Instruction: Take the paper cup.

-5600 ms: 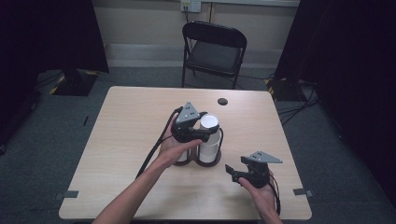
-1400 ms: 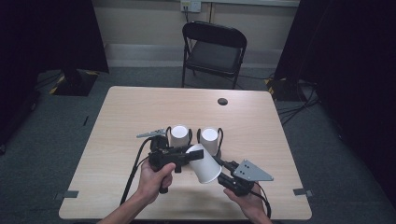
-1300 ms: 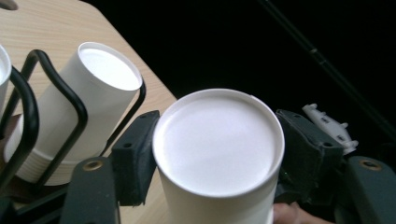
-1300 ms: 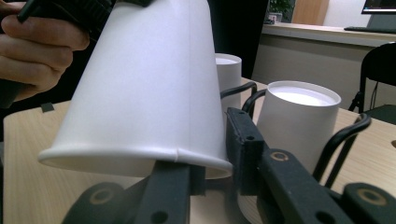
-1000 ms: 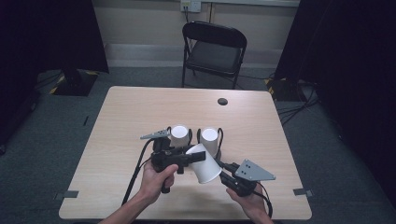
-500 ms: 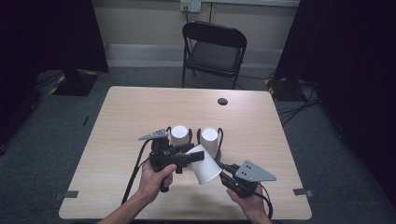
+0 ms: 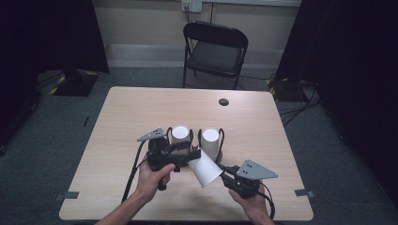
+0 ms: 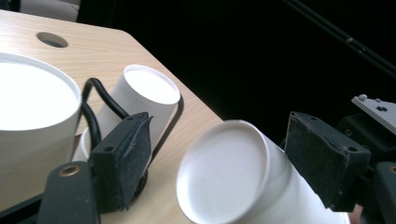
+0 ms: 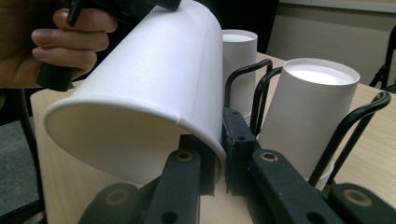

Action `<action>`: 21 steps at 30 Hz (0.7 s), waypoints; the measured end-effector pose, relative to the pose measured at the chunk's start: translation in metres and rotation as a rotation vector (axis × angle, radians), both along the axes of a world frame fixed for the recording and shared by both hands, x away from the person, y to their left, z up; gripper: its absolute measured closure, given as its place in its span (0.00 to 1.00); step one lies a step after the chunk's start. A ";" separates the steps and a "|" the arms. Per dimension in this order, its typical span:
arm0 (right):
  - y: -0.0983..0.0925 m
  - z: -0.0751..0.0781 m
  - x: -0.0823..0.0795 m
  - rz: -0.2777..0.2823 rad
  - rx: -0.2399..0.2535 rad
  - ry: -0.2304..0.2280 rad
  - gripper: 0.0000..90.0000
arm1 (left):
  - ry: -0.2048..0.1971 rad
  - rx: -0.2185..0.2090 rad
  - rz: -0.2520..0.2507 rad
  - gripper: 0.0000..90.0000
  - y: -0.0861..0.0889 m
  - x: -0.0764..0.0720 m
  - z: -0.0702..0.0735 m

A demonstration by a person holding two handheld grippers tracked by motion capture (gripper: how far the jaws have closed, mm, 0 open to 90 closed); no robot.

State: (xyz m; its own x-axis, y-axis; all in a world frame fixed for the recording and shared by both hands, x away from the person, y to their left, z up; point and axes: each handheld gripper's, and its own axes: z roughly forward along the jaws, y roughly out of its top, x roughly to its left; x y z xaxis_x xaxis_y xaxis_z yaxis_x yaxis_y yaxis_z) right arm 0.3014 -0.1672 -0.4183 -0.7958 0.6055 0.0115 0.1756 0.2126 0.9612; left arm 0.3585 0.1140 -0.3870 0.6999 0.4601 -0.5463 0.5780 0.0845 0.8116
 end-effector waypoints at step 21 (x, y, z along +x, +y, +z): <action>-0.005 -0.004 0.006 0.011 -0.040 0.137 0.95 | -0.202 0.155 0.073 0.23 0.017 -0.001 0.004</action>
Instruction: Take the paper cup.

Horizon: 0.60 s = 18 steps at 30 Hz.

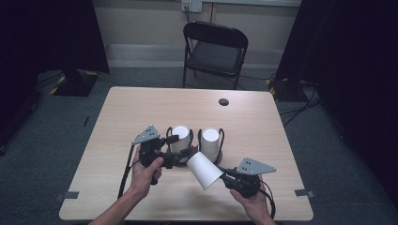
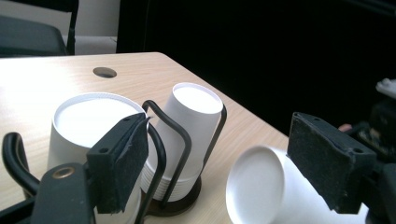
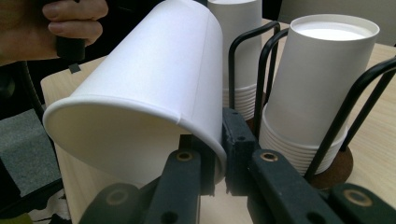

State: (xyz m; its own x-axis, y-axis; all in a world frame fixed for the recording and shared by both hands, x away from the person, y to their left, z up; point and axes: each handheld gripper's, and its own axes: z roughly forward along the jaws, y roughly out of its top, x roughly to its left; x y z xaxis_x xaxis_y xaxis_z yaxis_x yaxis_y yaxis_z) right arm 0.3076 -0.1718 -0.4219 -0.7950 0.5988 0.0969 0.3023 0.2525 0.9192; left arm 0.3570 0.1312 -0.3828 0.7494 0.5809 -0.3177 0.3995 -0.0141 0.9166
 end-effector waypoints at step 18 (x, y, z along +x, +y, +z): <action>0.003 0.000 0.011 0.024 -0.075 0.124 0.95 | -0.138 0.239 0.031 0.20 0.017 -0.014 -0.020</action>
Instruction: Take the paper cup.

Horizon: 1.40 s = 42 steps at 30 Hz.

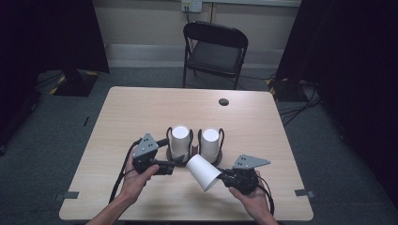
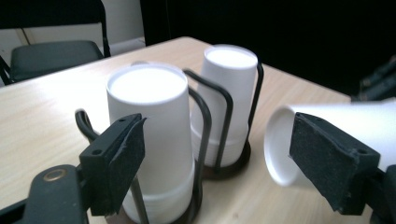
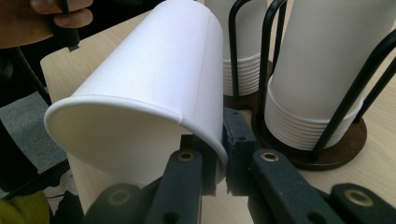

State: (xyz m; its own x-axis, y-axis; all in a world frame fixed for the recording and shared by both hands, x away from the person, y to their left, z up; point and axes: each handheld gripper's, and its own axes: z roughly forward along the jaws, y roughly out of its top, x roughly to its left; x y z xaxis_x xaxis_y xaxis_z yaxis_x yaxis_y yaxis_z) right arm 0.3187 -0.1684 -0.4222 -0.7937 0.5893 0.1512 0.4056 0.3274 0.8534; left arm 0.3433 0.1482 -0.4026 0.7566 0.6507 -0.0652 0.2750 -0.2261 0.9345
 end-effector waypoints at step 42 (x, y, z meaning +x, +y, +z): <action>0.014 -0.004 0.029 0.185 -0.130 0.300 0.95 | -0.027 0.263 -0.301 0.17 -0.033 -0.037 -0.025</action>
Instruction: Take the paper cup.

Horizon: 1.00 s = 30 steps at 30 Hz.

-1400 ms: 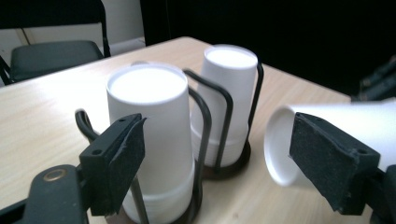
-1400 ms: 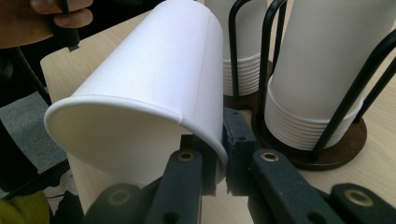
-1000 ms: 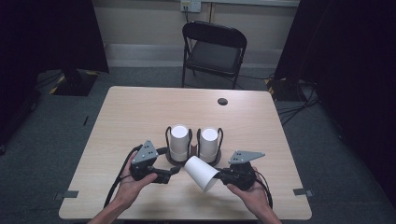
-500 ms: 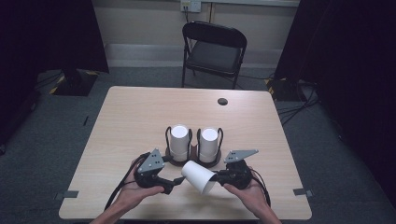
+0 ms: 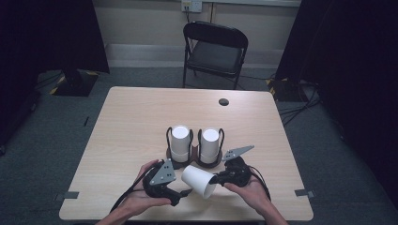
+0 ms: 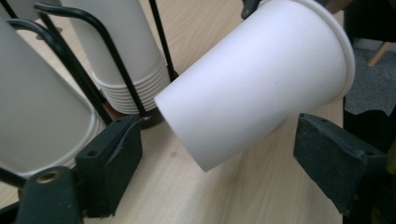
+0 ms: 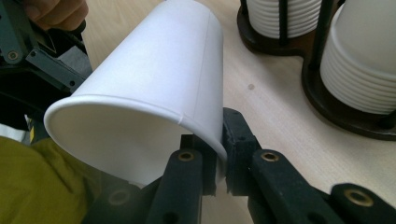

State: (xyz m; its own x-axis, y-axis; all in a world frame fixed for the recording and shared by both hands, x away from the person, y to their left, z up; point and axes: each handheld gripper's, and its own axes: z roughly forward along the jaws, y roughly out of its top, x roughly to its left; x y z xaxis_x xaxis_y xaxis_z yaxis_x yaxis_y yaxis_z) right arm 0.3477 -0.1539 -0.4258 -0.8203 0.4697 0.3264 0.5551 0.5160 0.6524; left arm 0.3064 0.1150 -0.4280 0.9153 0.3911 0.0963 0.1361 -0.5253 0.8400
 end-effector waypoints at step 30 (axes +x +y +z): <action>0.013 -0.005 0.001 0.082 -0.062 0.042 0.96 | -0.070 0.116 -0.100 0.13 -0.016 -0.009 -0.016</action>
